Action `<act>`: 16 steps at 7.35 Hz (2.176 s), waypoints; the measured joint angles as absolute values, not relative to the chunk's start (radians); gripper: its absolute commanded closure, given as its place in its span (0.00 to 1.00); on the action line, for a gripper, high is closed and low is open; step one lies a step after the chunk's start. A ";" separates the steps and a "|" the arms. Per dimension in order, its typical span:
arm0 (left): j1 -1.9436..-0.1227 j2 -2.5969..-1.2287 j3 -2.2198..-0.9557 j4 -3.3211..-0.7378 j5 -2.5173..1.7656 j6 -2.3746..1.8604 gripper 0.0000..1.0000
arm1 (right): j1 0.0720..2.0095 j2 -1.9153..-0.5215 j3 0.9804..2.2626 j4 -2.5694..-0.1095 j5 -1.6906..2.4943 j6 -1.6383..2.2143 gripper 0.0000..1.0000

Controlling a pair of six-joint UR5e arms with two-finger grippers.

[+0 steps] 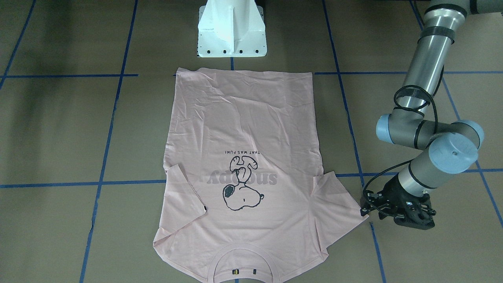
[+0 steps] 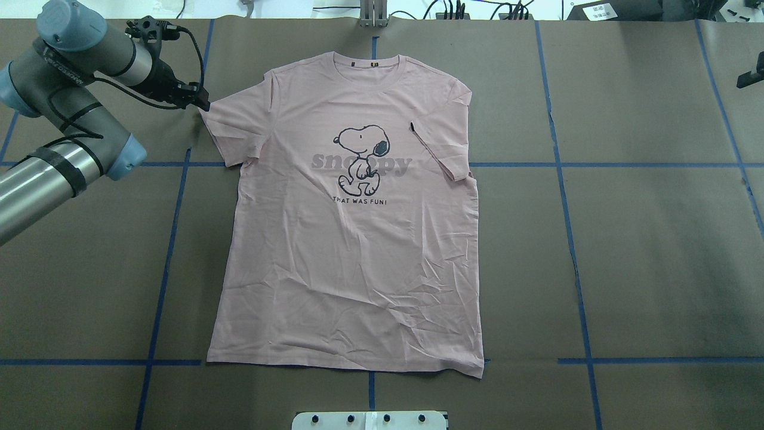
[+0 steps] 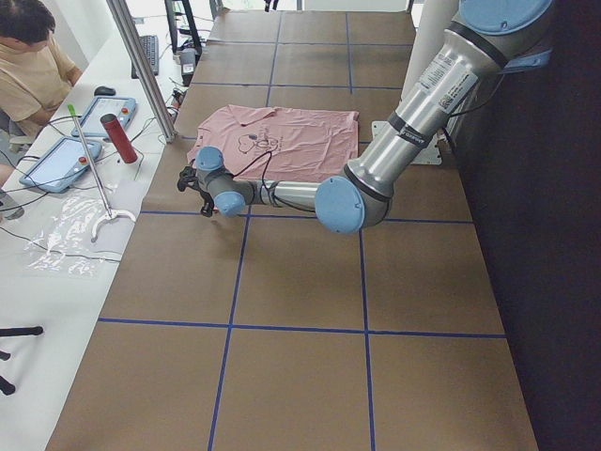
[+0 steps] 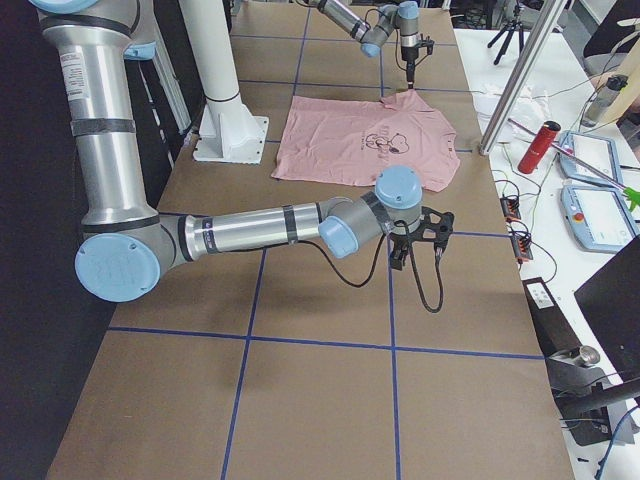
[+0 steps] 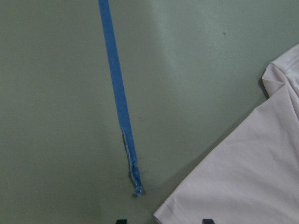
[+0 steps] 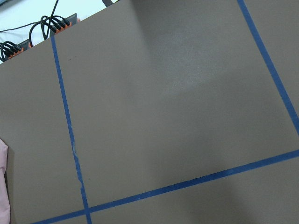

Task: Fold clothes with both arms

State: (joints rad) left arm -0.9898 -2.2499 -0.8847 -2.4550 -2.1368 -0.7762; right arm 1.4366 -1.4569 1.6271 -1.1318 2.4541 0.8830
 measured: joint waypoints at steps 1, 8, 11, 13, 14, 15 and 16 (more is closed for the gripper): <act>-0.978 -2.253 -0.881 -2.458 -2.109 -0.777 0.94 | 1.436 -1.457 1.628 -1.131 2.454 0.883 0.00; -0.946 -2.313 -0.978 -2.446 -2.151 -1.084 1.00 | 1.413 -1.445 1.627 -1.130 2.454 0.886 0.00; -0.869 -2.378 -0.969 -2.447 -2.110 -1.204 1.00 | 1.386 -1.442 1.623 -1.062 2.461 0.893 0.00; -0.846 -2.447 -0.888 -2.452 -2.047 -1.211 1.00 | 1.369 -1.442 1.621 -1.032 2.461 0.896 0.00; -0.834 -2.461 -0.866 -2.455 -2.014 -1.210 0.38 | 1.367 -1.442 1.623 -1.028 2.462 0.897 0.00; -0.824 -2.463 -0.859 -2.457 -1.995 -1.209 0.29 | 1.364 -1.442 1.627 -1.027 2.463 0.898 0.00; -0.820 -2.452 -0.882 -2.457 -1.991 -1.211 0.28 | 1.350 -1.442 1.641 -1.027 2.463 0.910 0.00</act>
State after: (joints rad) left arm -0.8203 -2.4524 -0.8815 -2.4566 -1.9911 -1.2108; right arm 1.3503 -1.4419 1.6406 -1.0268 2.4630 0.9095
